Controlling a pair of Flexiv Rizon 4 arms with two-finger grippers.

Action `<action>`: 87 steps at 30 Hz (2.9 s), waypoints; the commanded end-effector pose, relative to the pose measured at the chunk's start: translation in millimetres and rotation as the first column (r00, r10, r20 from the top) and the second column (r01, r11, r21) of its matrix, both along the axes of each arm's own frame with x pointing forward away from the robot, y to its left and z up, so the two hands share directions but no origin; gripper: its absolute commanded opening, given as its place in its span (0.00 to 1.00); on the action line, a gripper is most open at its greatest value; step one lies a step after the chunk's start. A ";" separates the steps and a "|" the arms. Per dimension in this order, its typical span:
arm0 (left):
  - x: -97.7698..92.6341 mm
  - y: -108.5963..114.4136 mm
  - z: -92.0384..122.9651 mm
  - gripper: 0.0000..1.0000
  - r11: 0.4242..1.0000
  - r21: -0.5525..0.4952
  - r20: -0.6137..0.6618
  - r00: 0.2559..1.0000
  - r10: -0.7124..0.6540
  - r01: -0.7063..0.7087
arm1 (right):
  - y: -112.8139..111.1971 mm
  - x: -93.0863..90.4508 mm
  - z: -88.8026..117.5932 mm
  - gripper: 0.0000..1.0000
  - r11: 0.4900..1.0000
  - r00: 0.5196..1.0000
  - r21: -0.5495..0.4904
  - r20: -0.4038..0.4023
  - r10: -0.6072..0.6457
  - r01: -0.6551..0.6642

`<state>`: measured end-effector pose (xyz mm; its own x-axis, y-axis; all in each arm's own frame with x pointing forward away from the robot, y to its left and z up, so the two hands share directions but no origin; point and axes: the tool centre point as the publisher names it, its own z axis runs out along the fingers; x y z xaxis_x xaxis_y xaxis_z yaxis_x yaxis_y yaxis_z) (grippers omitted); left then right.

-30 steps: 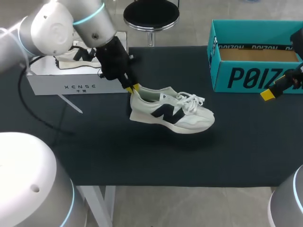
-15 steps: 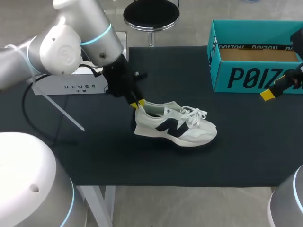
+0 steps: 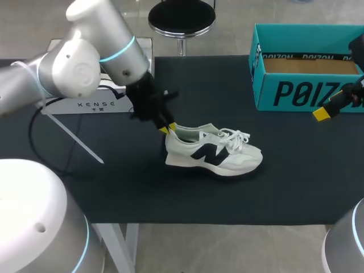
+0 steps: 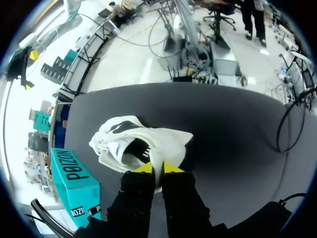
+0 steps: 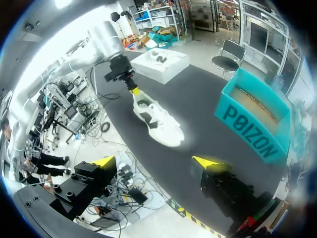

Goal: Take the shoe out of the shoebox, open the shoe tongue, remove and reinsert the insole, then place the shoe into the shoebox

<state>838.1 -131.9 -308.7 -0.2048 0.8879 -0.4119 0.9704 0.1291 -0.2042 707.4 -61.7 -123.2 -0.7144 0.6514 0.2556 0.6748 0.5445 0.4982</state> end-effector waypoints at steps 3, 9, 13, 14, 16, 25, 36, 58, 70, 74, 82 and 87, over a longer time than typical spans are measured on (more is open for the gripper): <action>7.7 -6.3 3.5 0.00 1.000 -0.008 -0.006 1.000 -0.006 0.006 | 0.7 2.6 -0.4 1.00 1.000 1.000 -0.002 -0.004 0.002 -0.002; 11.4 -12.5 -2.7 0.00 1.000 -0.018 -0.002 1.000 -0.011 0.011 | 0.7 2.6 -0.4 1.00 1.000 1.000 -0.002 -0.004 0.002 -0.002; 16.8 -16.1 -8.1 0.00 0.999 -0.029 0.011 1.000 -0.018 0.018 | 0.7 2.6 -0.4 1.00 1.000 1.000 -0.002 -0.004 0.002 -0.002; 17.7 -16.5 -10.6 0.00 0.999 -0.029 0.013 1.000 -0.018 0.018 | 0.7 2.6 -0.4 1.00 1.000 1.000 -0.002 -0.004 0.002 -0.002; 18.3 -17.7 -16.7 0.00 0.999 -0.030 0.016 1.000 -0.021 0.022 | 0.7 2.6 -0.4 1.00 1.000 1.000 -0.002 -0.004 0.002 -0.002; 15.0 -17.9 -35.7 0.00 0.997 -0.022 0.019 0.998 -0.067 0.068 | 0.7 2.6 -0.4 1.00 1.000 1.000 -0.002 -0.004 0.002 -0.002; 19.8 -7.4 -29.1 1.00 0.984 0.015 0.051 0.983 -0.178 0.178 | 0.7 2.6 -0.4 1.00 1.000 1.000 -0.002 -0.004 0.002 -0.002; 122.9 131.6 2.6 1.00 0.899 0.306 -0.525 0.733 0.433 -0.312 | 0.7 2.6 -0.4 1.00 1.000 1.000 -0.002 -0.004 0.002 -0.002; 118.3 146.9 8.7 1.00 0.927 0.329 -0.481 0.813 0.328 -0.179 | 0.7 2.6 -0.4 1.00 1.000 1.000 -0.002 -0.004 0.002 -0.002; 118.3 146.9 8.7 1.00 0.927 0.329 -0.481 0.813 0.328 -0.179 | 0.7 2.6 -0.4 1.00 1.000 1.000 -0.002 -0.004 0.002 -0.002; 118.3 146.9 8.7 1.00 0.927 0.329 -0.481 0.813 0.328 -0.179 | 0.7 2.6 -0.4 1.00 1.000 1.000 -0.002 -0.004 0.002 -0.002; 118.3 146.9 8.7 1.00 0.927 0.329 -0.481 0.813 0.328 -0.179 | 0.7 2.6 -0.4 1.00 1.000 1.000 -0.002 -0.004 0.002 -0.002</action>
